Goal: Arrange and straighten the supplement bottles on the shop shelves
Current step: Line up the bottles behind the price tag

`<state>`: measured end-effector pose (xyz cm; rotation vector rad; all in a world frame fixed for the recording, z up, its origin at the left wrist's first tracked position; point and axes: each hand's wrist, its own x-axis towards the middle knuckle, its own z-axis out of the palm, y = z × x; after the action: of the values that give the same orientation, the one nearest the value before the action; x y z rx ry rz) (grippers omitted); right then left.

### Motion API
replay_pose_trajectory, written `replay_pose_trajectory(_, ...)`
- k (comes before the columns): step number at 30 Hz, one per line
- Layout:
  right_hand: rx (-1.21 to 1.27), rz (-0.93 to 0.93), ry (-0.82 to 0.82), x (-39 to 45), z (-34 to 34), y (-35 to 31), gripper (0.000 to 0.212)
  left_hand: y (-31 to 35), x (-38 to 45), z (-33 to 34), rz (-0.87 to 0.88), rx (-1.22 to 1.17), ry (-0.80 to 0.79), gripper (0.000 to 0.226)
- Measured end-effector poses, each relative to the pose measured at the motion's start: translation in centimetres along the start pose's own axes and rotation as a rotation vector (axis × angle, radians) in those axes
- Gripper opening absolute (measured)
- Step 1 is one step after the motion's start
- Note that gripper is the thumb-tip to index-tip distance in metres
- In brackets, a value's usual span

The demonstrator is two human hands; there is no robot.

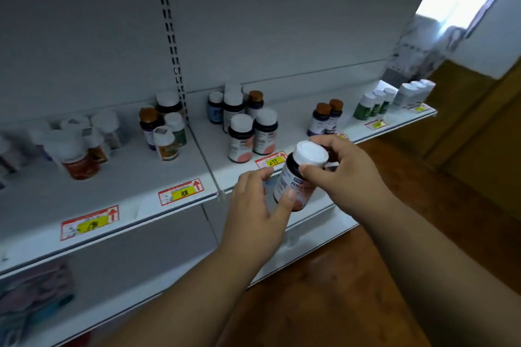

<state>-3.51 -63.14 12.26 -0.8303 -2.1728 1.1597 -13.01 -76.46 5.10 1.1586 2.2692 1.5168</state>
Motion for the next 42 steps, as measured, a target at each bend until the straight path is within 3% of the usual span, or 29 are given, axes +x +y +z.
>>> replay_pose_trajectory(4,-0.093,-0.001,-0.036,4.8,-1.7,3.0,0.046,-0.1,2.3,3.0,-0.019,0.058,-0.064,0.039)
replay_pose_trajectory(11,-0.262,-0.067,-0.118,13.4,-2.3,5.8,0.031,-0.6,8.4,6.1,-0.105,0.006,-0.135,0.018)
replay_pose_trajectory(16,-0.433,-0.168,-0.208,19.0,-2.8,7.1,0.053,-0.1,11.6,8.7,-0.173,0.004,-0.13,0.014)
replay_pose_trajectory(22,-0.542,-0.31,-0.453,24.4,-1.3,8.9,0.064,-0.3,13.8,13.1,-0.312,0.005,0.039,0.016)
replay_pose_trajectory(28,-0.538,-0.371,-0.662,26.7,-0.2,8.3,0.044,-0.5,14.0,15.1,-0.371,0.02,0.173,0.018)
replay_pose_trajectory(37,-0.48,-0.363,-0.717,27.5,0.1,9.1,0.048,0.7,15.1,14.6,-0.401,0.017,0.322,0.019)
replay_pose_trajectory(42,-0.298,-0.592,-0.501,26.1,-0.2,9.0,0.04,1.5,15.1,12.7,-0.349,0.139,0.377,0.015)
